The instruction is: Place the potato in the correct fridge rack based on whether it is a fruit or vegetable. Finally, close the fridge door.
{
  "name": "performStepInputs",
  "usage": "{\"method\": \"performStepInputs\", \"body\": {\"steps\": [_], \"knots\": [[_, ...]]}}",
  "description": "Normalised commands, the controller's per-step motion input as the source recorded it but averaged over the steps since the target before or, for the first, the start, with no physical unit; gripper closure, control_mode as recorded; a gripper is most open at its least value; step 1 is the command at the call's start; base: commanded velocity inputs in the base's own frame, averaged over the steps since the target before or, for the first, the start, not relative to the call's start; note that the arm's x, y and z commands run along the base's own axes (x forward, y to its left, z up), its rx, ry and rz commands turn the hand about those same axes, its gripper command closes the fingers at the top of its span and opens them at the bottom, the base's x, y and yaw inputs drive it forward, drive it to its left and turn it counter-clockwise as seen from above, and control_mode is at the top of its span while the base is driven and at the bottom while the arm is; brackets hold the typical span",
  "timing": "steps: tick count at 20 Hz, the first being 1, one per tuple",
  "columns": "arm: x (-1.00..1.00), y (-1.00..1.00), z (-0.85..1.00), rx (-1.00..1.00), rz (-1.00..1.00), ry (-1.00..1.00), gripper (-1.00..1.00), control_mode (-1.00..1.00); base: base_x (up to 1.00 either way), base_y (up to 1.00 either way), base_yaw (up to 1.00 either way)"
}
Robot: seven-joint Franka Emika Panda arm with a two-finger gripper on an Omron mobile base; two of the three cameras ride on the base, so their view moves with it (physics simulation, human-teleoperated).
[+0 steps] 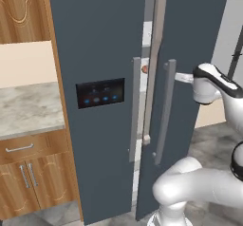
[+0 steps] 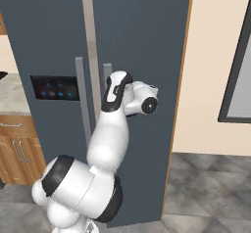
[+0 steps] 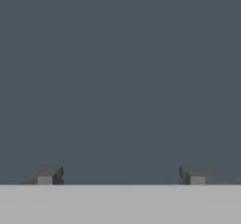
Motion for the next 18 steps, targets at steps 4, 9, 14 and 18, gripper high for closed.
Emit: {"method": "performStepInputs", "body": {"steps": [4, 9, 14, 18], "knots": [[0.78, 0.57, 0.54, 0.00, -0.33, -0.01, -1.00, -1.00, 0.00, 0.00, 0.00], [0.75, 0.35, 0.52, 0.00, -0.24, 0.00, -1.00, -1.00, 0.00, 0.00, 0.00], [0.00, -0.01, 0.02, 0.00, 0.00, 0.03, -1.00, -1.00, 0.00, 0.00, 0.00], [0.00, 0.00, 0.00, 0.00, 0.00, 0.00, -1.00, -1.00, 0.00, 0.00, 0.00]]}}
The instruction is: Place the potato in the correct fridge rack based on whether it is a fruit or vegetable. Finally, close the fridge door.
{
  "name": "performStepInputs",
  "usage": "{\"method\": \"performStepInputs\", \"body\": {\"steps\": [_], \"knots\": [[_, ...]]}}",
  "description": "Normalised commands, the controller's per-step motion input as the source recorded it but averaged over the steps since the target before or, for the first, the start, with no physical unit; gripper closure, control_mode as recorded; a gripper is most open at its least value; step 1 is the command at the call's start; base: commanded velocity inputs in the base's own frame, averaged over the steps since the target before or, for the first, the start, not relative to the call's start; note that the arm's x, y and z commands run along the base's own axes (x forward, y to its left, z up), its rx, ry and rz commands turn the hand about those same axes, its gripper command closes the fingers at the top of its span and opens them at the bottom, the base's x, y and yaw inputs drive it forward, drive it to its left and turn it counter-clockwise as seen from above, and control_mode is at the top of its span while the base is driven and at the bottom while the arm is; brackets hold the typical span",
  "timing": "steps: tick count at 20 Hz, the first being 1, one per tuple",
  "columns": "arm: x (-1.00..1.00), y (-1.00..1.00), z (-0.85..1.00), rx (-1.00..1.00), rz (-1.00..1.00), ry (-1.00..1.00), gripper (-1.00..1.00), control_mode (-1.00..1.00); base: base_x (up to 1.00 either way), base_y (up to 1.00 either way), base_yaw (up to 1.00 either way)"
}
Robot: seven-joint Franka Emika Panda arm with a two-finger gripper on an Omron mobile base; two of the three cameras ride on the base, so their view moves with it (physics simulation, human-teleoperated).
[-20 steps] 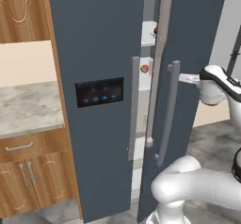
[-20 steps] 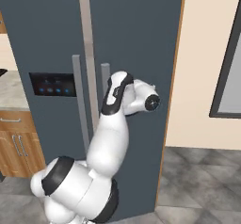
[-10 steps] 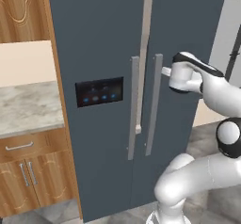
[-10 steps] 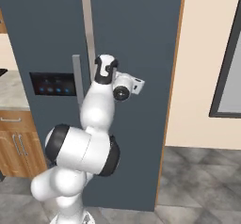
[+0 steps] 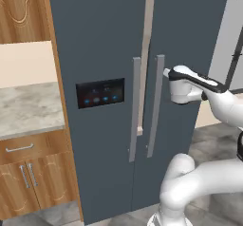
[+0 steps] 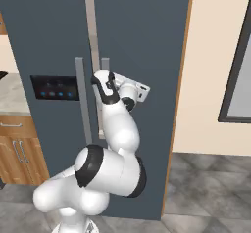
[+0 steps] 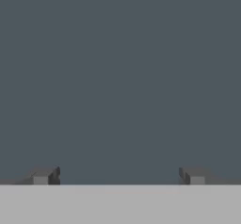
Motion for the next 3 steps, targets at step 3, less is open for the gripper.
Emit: {"method": "performStepInputs", "body": {"steps": [3], "knots": [[0.00, 0.00, 0.00, 0.00, 0.00, 0.00, -1.00, -1.00, 0.00, 0.00, 0.00]]}}
